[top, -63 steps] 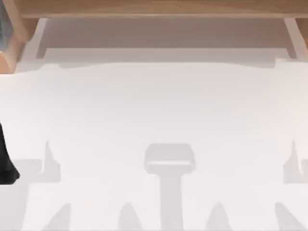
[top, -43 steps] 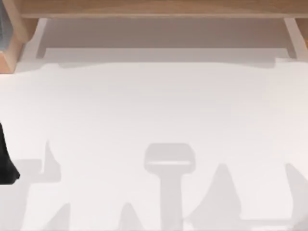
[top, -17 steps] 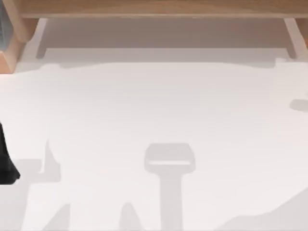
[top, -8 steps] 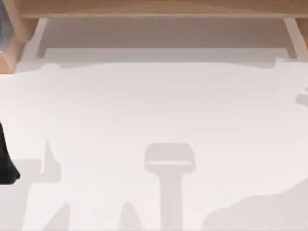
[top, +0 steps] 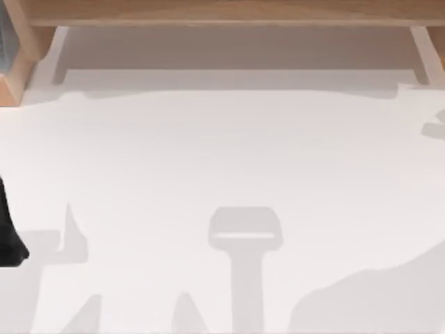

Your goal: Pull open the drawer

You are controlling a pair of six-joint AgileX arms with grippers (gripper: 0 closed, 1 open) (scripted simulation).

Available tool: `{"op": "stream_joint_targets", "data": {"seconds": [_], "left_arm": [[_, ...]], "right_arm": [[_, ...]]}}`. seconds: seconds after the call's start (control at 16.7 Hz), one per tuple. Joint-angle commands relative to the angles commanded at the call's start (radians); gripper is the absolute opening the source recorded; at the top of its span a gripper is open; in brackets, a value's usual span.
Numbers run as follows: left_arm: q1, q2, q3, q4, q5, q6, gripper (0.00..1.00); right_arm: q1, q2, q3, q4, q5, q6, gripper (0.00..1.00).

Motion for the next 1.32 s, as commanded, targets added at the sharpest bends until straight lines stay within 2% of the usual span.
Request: {"op": "stream_joint_targets", "data": {"seconds": [0.24,1.02,1.32], "left_arm": [[0.000,0.000,0.000,0.000,0.000,0.000,1.00],[0.000,0.000,0.000,0.000,0.000,0.000,1.00],[0.000,0.000,0.000,0.000,0.000,0.000,1.00]], "right_arm": [[0.000,0.001,0.002,-0.001,0.000,0.000,1.00],[0.000,0.001,0.002,-0.001,0.000,0.000,0.02],[0.000,0.001,0.002,-0.001,0.000,0.000,0.00]]}}
